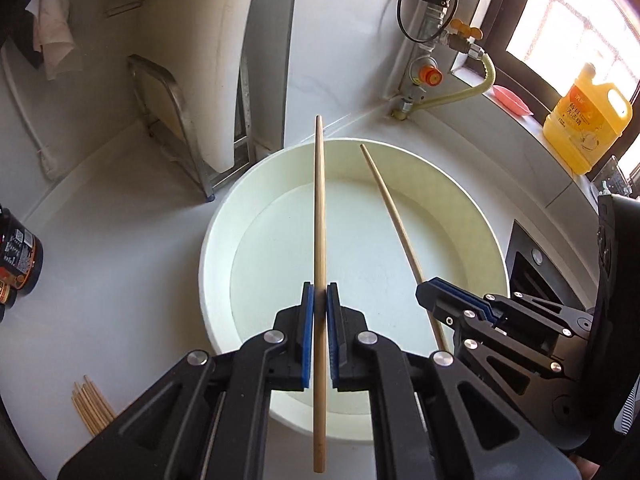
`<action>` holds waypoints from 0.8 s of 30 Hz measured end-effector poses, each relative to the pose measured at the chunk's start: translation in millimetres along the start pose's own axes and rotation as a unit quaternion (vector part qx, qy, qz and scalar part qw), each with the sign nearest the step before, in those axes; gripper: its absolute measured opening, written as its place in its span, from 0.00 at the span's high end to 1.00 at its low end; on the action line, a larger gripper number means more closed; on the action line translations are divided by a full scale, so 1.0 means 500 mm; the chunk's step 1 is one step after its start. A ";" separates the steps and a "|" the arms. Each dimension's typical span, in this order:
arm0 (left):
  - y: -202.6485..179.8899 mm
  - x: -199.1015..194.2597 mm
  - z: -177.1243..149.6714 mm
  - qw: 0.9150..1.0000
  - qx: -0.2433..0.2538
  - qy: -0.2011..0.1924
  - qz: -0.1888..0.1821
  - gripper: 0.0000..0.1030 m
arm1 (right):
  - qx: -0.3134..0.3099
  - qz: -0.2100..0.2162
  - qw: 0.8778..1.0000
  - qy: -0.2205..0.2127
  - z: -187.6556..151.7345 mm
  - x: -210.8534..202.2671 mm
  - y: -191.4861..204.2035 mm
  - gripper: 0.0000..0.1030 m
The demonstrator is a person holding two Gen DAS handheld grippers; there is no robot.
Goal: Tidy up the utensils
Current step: 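Carry both chopsticks into the white basin and open both tools to release them, then withdraw both open tools from the basin back toward the chopstick pile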
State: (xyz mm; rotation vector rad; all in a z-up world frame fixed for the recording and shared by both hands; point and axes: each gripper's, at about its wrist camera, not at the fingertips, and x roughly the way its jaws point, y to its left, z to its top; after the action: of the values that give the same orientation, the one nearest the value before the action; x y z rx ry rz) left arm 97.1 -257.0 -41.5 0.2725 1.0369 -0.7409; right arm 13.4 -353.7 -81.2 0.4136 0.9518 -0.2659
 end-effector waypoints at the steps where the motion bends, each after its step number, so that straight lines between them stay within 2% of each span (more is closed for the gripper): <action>1: -0.002 0.012 0.005 1.000 0.000 0.004 0.000 0.93 | 0.003 -0.002 1.000 0.002 0.001 0.009 -0.005 0.94; 9: 0.000 0.080 0.013 0.999 0.000 0.031 0.008 0.93 | 0.023 -0.002 0.999 0.027 0.005 0.070 -0.034 0.94; 16: -0.001 0.099 0.010 0.999 0.001 0.043 0.011 0.92 | 0.028 -0.006 0.999 0.039 0.000 0.097 -0.048 0.94; 18: -0.001 0.098 0.011 0.999 -0.002 0.043 0.015 0.83 | 0.030 -0.008 0.999 0.041 0.002 0.098 -0.052 0.94; 19: 0.000 0.095 0.011 0.999 -0.005 0.041 0.017 0.74 | 0.030 -0.008 0.999 0.038 0.003 0.095 -0.053 0.91; 22: 0.010 0.078 0.010 0.999 -0.013 0.028 0.024 0.57 | 0.027 -0.017 0.999 0.030 0.007 0.088 -0.054 0.86; 24: 0.017 0.066 0.008 0.999 -0.017 0.024 0.030 0.56 | 0.026 -0.017 0.999 0.028 0.006 0.082 -0.053 0.86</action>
State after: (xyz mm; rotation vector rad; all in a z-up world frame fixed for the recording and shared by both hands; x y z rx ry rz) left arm 115.4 -267.0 -69.0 0.2928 1.0804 -0.6644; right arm 27.9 -380.5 -119.7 0.4544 1.0088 -0.3123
